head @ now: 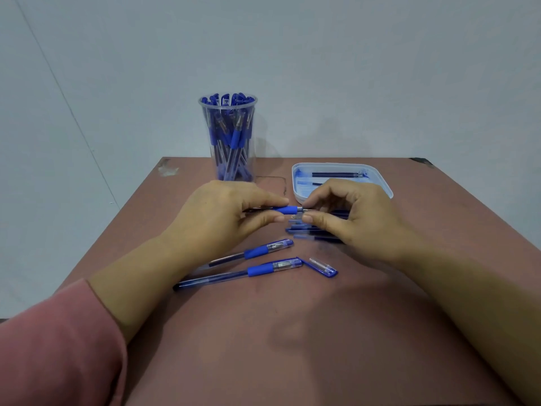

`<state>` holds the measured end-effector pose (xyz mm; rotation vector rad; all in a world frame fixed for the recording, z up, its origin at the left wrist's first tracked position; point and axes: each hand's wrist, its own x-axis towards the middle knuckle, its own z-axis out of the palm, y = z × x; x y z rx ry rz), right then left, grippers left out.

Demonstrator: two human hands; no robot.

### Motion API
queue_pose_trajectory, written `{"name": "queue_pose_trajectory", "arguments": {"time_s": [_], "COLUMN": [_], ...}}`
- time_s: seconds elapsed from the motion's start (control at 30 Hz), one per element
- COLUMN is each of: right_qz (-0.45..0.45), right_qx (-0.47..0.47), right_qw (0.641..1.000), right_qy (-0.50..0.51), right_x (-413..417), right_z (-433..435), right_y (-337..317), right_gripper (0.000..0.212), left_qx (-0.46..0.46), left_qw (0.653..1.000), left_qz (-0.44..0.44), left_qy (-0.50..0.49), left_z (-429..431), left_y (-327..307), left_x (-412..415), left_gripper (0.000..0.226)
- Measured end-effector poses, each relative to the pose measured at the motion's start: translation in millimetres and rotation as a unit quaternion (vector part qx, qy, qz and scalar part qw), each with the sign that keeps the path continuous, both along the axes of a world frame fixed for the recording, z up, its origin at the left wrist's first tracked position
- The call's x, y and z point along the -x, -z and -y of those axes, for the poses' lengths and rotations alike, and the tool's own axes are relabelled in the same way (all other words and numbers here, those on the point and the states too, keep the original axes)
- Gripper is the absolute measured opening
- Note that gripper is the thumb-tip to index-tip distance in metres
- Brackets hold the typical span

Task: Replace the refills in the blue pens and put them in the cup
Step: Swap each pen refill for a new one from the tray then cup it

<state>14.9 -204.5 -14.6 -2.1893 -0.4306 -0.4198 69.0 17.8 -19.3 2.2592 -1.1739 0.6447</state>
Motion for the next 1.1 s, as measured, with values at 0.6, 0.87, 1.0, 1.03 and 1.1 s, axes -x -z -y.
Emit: {"name": "queue_pose_trajectory", "arguments": {"time_s": [0.6, 0.87, 1.0, 1.03, 1.1], "right_qz": [0.039, 0.016, 0.000, -0.013, -0.034], "right_qx": [0.038, 0.028, -0.009, -0.023, -0.046], "right_qw": [0.999, 0.999, 1.000, 1.000, 0.998], "right_qy": [0.005, 0.002, -0.004, -0.005, -0.001], "right_x": [-0.7, -0.4, -0.1, 0.8, 1.5], "right_z": [-1.5, -4.1, -2.1, -2.6, -3.7], "right_y": [1.0, 0.6, 1.6, 0.2, -1.1], "right_gripper": [0.021, 0.007, 0.028, 0.028, 0.026], "left_qx": [0.012, 0.009, 0.010, 0.010, 0.010], "left_qw": [1.000, 1.000, 1.000, 1.000, 1.000], "left_qz": [-0.026, -0.028, -0.026, -0.022, -0.016], "left_qy": [-0.004, 0.002, -0.001, -0.001, 0.002], "left_z": [0.6, 1.1, 0.7, 0.6, 0.5], "left_y": [2.5, 1.5, -0.1, -1.0, -1.8], "left_x": [-2.1, -1.3, -0.9, -0.2, 0.7], "left_gripper": [0.028, 0.028, 0.029, 0.029, 0.029]}}
